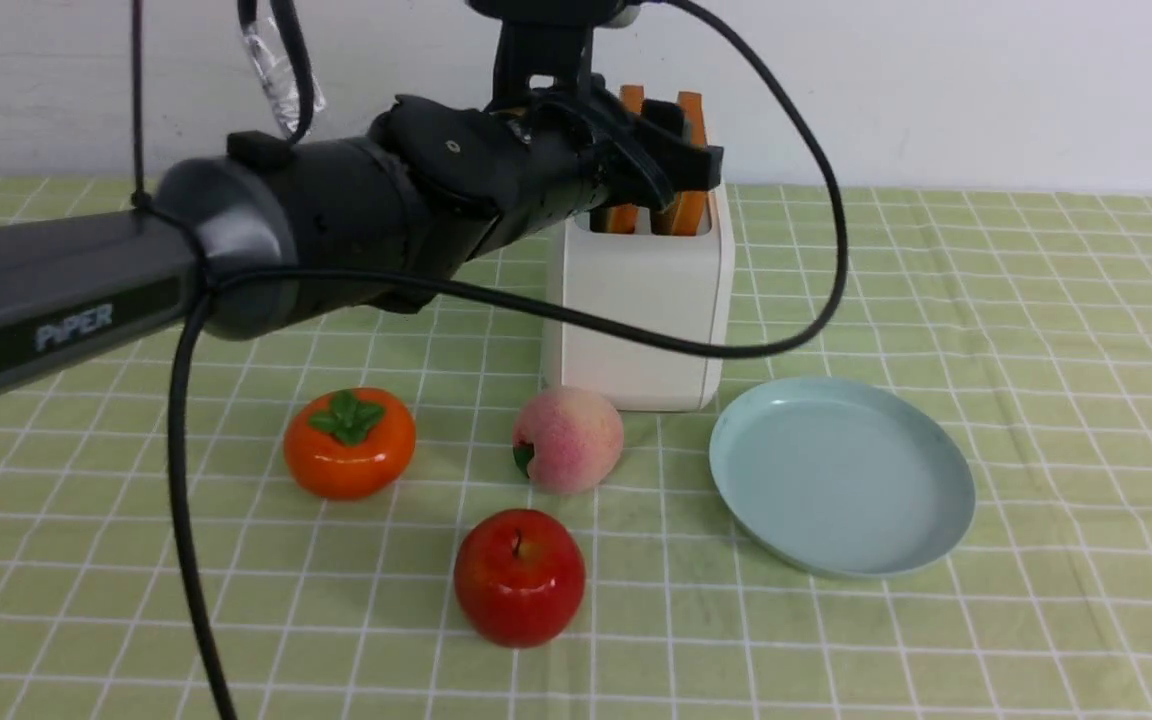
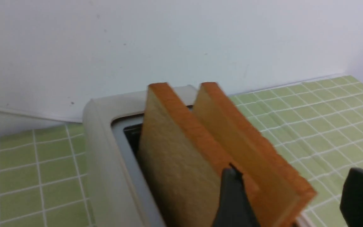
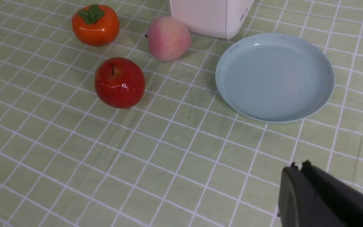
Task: Take toasted bread from bread machine on green coffee tablecloth place on plate.
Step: 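Reach for a toast slice standing in the toaster with the left gripper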
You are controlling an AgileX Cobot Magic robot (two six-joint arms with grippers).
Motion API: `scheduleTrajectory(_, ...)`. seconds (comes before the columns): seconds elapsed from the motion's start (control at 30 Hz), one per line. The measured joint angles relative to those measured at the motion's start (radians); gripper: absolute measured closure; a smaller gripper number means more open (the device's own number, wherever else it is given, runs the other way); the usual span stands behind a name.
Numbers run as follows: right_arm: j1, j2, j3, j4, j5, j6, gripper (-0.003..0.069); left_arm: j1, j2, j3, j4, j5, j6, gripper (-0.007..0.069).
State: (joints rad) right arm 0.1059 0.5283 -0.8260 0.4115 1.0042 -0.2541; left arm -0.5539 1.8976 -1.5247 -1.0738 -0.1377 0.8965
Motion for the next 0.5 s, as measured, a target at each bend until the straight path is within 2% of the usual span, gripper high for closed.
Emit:
scheduleTrajectory(0.27, 0.000, 0.000, 0.000, -0.003, -0.013, -0.002, 0.0638, 0.011, 0.101, -0.097, -0.001, 0.007, 0.001, 0.0180)
scheduleTrajectory(0.4, 0.000, 0.000, 0.000, -0.003, -0.014, -0.002, 0.0636, 0.011, 0.131, -0.104, 0.006, -0.045, 0.003, 0.0182)
scheduleTrajectory(0.47, 0.000, 0.000, 0.000, -0.003, -0.014, -0.002, 0.0634, 0.011, 0.140, -0.106, 0.011, -0.066, 0.003, 0.0193)
scheduleTrajectory(0.5, 0.000, 0.000, 0.000, -0.003, -0.014, -0.002, 0.0632, 0.011, 0.153, -0.110, 0.021, -0.081, 0.003, 0.0221)
